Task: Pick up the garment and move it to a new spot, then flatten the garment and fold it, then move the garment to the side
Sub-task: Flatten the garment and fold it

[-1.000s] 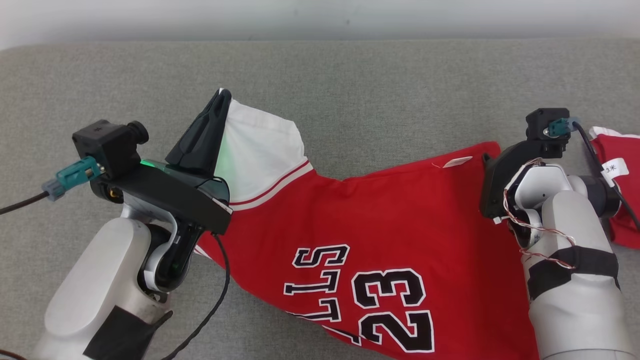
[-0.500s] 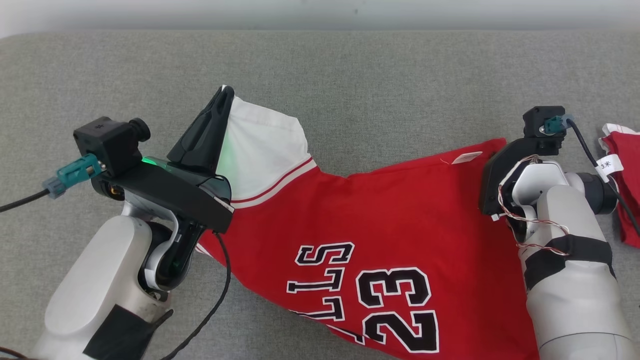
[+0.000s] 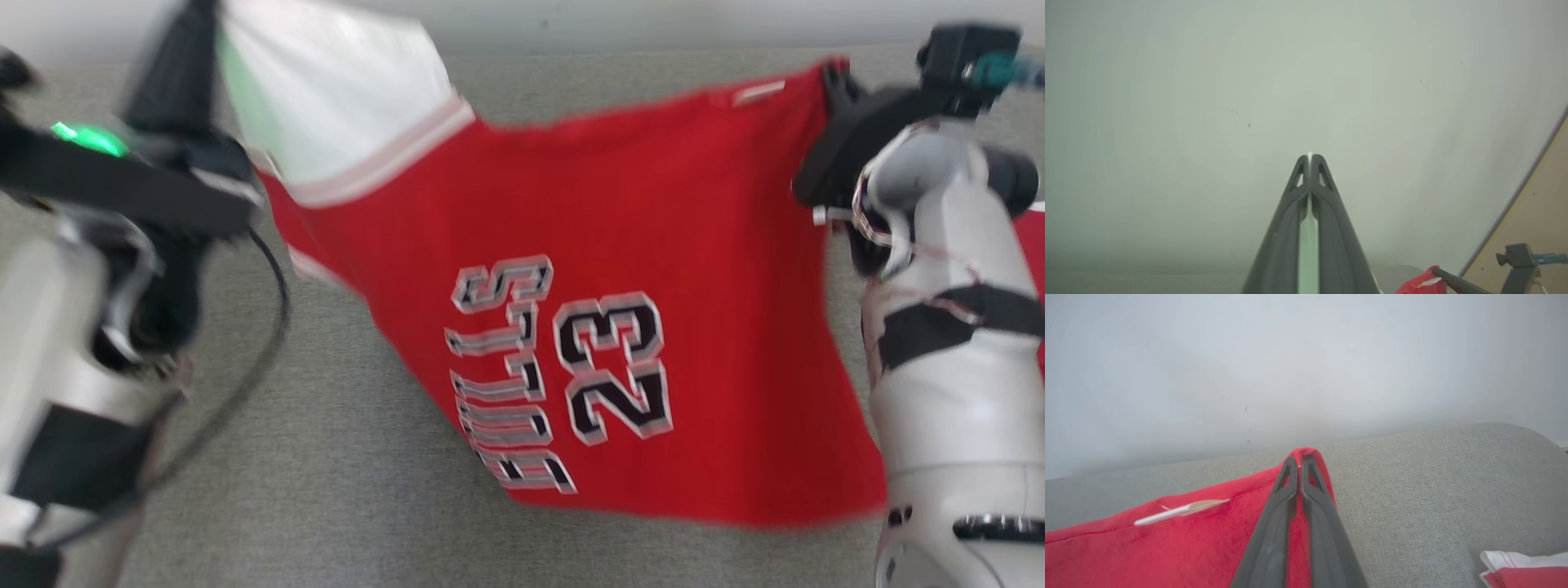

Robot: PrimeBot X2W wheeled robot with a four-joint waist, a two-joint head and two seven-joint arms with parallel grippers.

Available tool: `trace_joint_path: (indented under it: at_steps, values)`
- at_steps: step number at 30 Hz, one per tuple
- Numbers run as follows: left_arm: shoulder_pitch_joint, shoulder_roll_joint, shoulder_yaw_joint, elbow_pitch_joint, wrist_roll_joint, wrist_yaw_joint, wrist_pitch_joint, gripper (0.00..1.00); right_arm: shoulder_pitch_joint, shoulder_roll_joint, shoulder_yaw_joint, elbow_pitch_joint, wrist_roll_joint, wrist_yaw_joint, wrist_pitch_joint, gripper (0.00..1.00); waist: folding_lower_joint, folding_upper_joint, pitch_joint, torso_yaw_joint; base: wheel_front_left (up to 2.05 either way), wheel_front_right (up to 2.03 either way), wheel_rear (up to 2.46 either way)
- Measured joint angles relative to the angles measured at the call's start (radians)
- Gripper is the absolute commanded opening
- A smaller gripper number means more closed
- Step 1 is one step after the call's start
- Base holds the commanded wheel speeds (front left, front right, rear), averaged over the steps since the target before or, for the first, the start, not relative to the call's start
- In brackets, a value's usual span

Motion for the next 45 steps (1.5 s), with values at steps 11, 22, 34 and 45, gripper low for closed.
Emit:
trace_joint_path:
  at_steps: [11, 22, 34, 45]
  values:
    - [-0.358, -0.052, 0.213, 0.063, 0.072, 0.009, -0.145, 0.00, -0.324, 0.000, -0.027, -0.087, -0.102, 0.000, -0.389, 0.00, 0.0000, 0.0000, -0.007, -0.068, 0.00, 0.00, 0.00]
    - [-0.018, -0.111, 0.213, -0.089, 0.131, -0.040, -0.149, 0.00, -0.177, -0.007, 0.086, 0.091, -0.194, 0.000, -0.406, 0.00, -0.0001, -0.0001, 0.023, -0.097, 0.00, 0.00, 0.00]
    - [0.499, -0.214, 0.284, -0.099, 0.163, -0.040, -0.149, 0.00, 0.142, -0.057, 0.344, 0.216, 0.052, 0.000, -0.297, 0.00, 0.0000, 0.0001, -0.008, -0.122, 0.00, 0.00, 0.00]
    - [0.808, -0.195, 0.147, -0.112, 0.139, -0.041, -0.149, 0.00, 0.520, -0.223, 0.485, -0.121, 0.307, 0.000, -0.017, 0.00, -0.0003, -0.0001, -0.155, -0.101, 0.00, 0.00, 0.00]
